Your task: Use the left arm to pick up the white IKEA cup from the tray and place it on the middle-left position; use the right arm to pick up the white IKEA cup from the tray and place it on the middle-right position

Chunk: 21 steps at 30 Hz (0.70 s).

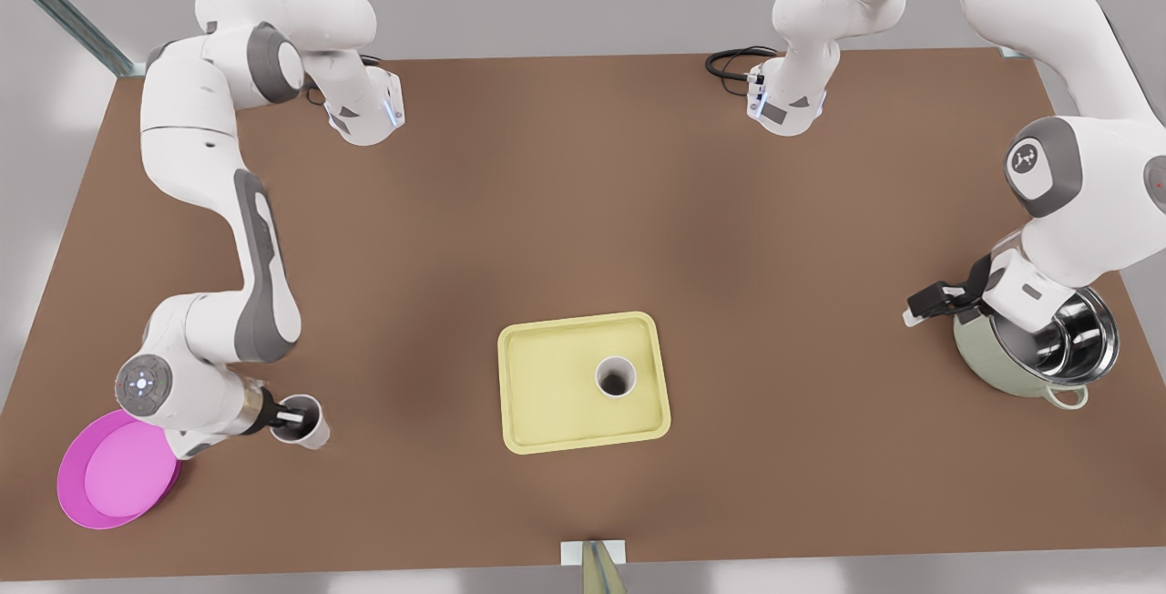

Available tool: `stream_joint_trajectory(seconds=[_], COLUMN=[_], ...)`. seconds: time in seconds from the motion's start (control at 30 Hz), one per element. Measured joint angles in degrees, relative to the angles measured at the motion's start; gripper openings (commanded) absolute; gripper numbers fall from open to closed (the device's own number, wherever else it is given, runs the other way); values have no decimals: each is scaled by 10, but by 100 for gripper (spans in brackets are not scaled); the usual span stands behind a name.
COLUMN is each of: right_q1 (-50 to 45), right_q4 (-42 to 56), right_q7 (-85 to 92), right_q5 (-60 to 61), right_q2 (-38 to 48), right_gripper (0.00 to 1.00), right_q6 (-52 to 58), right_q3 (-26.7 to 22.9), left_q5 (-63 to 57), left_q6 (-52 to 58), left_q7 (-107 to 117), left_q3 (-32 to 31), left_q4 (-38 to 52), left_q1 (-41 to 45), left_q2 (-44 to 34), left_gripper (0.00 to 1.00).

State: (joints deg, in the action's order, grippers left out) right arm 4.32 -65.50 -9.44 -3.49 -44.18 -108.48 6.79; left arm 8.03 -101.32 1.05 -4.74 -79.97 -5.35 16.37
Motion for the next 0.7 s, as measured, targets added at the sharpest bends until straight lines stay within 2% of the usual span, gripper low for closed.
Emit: stream_joint_trajectory(seconds=[0.27, 0.3, 0.33, 0.53, 0.6, 0.63, 0.67, 0.7], right_q1=[11, 11, 11, 11, 11, 12, 14, 15], right_q4=[-5, -5, -5, -6, -6, -6, -6, -6], right_q7=[126, 138, 149, 199, 212, 218, 223, 228], right_q5=[-36, -36, -40, -50, -51, -52, -53, -55], right_q2=[-60, -63, -65, -69, -70, -70, -70, -70], right_gripper=[0, 18, 25, 32, 34, 53, 59, 59], right_q6=[-38, -43, -47, -60, -62, -63, -64, -65], right_q3=[-1, -1, -1, -1, -1, -2, -1, -1], left_q5=[-1, 0, -1, -23, -33, -44, -56, -66], left_q6=[-29, -30, -31, -46, -57, -62, -67, -70], left_q7=[-28, -30, -33, -63, -48, -37, -27, -14], left_q3=[-3, -3, -3, -2, -7, -9, -9, -10], left_q4=[-1, -1, -1, -8, -3, -5, -6, -7], left_q1=[12, 12, 12, 23, 65, 99, 127, 149], left_q2=[3, 3, 3, 41, 57, 62, 65, 70], left_gripper=[100, 100, 100, 100, 100, 100, 100, 100])
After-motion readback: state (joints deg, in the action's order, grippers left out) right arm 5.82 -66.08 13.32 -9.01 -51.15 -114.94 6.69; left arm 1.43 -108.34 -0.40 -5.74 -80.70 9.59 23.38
